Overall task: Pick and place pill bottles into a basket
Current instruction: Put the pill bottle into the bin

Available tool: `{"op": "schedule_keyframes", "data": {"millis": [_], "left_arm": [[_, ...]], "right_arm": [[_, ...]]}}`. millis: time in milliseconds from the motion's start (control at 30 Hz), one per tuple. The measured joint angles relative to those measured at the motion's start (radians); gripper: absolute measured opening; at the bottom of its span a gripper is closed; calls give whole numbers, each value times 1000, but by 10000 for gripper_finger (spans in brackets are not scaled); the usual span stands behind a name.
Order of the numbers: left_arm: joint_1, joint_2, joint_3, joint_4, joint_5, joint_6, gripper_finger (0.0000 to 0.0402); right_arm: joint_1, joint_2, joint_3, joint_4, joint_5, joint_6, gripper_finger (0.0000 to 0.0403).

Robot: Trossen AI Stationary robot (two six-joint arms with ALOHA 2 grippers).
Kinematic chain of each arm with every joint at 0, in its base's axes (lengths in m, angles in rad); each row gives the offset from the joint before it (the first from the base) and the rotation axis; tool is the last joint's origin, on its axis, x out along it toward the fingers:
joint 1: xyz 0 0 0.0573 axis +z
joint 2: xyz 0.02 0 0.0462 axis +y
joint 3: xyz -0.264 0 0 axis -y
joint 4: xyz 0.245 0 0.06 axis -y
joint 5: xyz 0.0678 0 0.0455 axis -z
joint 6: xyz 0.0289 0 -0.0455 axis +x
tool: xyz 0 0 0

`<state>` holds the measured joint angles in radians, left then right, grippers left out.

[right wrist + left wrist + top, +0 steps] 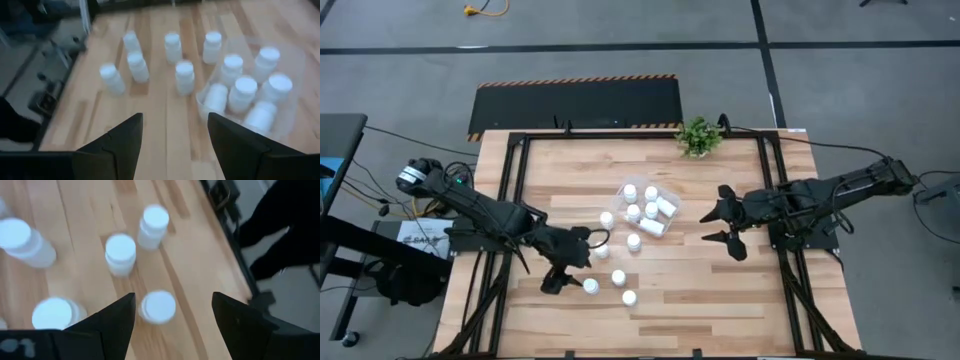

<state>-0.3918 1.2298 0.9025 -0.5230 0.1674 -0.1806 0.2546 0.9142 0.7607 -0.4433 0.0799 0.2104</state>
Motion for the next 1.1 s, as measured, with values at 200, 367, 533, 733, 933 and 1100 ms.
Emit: {"op": "schedule_keyframes", "data": {"millis": [200,367,533,733,933,1100], "left_arm": [[-54,100,117,-180,-74,29,251],[-55,189,179,-207,-80,70,251],[-52,214,193,-210,-83,93,251],[-69,263,197,-207,-95,48,251],[-104,343,196,-198,-71,-3,251],[-121,376,196,-173,-70,-41,251]], "right_arm": [[-15,20,-1,-54,0,-25,218],[-31,24,-1,-49,26,-75,218],[-51,19,-1,-47,58,-127,218],[-55,21,-1,-1,50,-181,218],[-54,21,0,67,-153,-287,218],[-53,29,0,64,-317,-355,218]]}}
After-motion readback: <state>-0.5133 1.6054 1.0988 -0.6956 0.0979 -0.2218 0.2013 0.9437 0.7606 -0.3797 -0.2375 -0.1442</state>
